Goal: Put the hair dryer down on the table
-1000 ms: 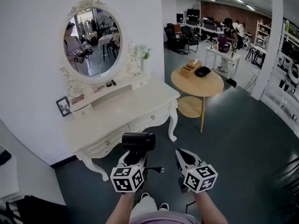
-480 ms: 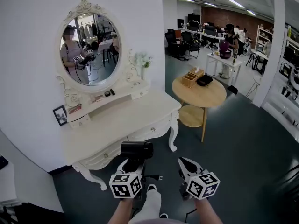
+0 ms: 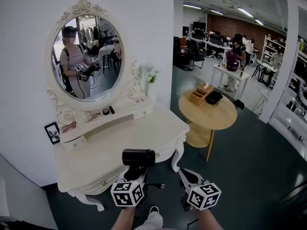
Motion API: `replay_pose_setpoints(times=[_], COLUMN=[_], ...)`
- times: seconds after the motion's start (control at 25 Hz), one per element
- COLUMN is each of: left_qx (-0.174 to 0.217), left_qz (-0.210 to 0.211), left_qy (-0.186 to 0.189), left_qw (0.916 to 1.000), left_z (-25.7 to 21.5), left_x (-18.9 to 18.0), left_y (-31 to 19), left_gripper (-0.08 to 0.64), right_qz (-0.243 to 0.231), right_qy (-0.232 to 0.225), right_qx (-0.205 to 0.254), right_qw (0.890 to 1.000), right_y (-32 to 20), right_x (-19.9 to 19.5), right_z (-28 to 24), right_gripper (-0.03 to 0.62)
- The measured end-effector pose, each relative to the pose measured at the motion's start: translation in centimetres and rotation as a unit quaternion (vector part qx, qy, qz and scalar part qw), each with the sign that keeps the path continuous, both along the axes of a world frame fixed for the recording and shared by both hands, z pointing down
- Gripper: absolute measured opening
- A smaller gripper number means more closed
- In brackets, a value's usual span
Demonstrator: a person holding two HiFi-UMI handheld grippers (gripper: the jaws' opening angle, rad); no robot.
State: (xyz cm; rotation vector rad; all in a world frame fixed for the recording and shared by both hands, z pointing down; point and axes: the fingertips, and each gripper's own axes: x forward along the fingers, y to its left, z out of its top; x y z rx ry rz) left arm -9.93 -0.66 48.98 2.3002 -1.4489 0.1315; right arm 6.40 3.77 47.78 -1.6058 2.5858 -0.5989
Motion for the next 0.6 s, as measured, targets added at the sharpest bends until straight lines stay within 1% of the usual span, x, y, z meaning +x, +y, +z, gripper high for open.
replay_pose_setpoints(times=[0.12, 0.32, 0.6], left_qx=[0.005, 0.002, 0.004], left_qz=[0.002, 0.006, 0.007], left_qy=[0.001, -0.010, -0.009], left_qw=[1.0000, 0.9999, 0.9999], left_z=[-0.5, -0.8, -0.9], left_x=[-0.2, -0.7, -1.4], left_y=[-4.0, -9.6, -15.0], left_gripper=[0.187, 0.187, 0.189], right_qz=[0.004, 0.005, 0.001], right_qy=[-0.001, -0.004, 0.000], right_qx=[-0.003, -0.008, -0.005], right_qw=[1.000, 1.000, 1.000], right_y=[-4.0, -9.3, -14.9], right_x=[-0.1, -0.9, -2.0], right_z=[0.0, -0.1, -0.3], right_gripper=[0.003, 0.002, 0.003])
